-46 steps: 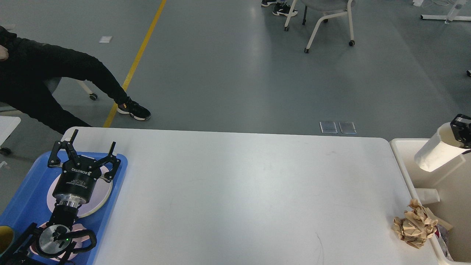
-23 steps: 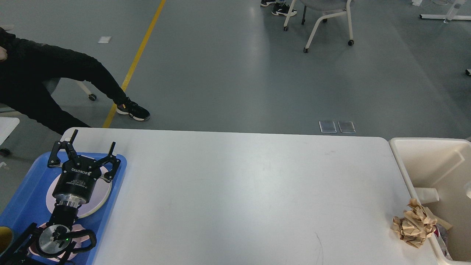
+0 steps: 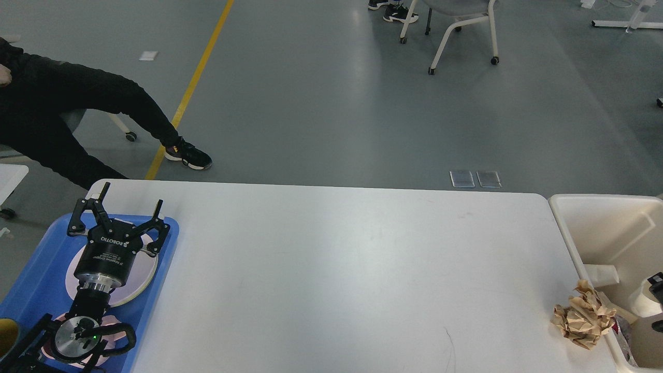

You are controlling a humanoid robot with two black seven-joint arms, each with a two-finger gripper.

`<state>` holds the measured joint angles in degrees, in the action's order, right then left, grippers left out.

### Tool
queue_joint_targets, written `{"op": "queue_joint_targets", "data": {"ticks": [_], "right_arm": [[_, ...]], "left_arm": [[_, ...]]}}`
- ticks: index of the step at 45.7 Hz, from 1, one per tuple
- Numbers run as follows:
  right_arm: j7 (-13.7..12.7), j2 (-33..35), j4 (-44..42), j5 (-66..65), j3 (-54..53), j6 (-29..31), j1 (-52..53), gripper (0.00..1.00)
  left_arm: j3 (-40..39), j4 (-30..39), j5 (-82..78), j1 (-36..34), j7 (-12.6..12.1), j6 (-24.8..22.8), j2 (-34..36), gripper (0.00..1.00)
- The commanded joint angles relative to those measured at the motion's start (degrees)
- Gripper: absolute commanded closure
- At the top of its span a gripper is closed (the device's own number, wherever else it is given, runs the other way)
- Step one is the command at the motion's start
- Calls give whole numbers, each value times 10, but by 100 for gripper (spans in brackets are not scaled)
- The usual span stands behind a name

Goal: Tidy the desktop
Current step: 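Drop the cup into the bin and raise the right gripper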

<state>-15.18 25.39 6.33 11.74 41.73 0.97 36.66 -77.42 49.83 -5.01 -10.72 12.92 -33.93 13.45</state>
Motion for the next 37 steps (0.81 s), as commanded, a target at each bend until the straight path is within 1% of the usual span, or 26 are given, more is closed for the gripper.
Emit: {"op": "queue_joint_targets", "data": {"ticks": [1, 15, 16, 19, 20, 21, 24, 27, 37], "right_arm": [[-2, -23, -15, 0, -4, -18, -21, 100], [-1, -30, -16, 0, -2, -27, -41, 100], [-1, -30, -16, 0, -1, -32, -43, 89], [-1, -30, -16, 0, 0, -67, -43, 22], [-1, -30, -16, 0, -1, -82, -43, 5], [-1, -30, -15, 0, -1, -97, -43, 0], [-1, -33, -11, 0, -2, -119, -45, 0], [-1, -42, -11, 0, -2, -120, -48, 0], [1, -39, -5, 0, -2, -120, -45, 0]], "left_arm": [[1, 0, 0, 0, 0, 0, 0, 4], [0, 0, 0, 0, 0, 0, 0, 4], [0, 0, 0, 0, 0, 0, 0, 4], [1, 0, 0, 0, 0, 0, 0, 4], [0, 0, 0, 0, 0, 0, 0, 4], [1, 0, 0, 0, 0, 0, 0, 4], [0, 0, 0, 0, 0, 0, 0, 4], [1, 0, 0, 0, 0, 0, 0, 4], [0, 0, 0, 0, 0, 0, 0, 4]]}}
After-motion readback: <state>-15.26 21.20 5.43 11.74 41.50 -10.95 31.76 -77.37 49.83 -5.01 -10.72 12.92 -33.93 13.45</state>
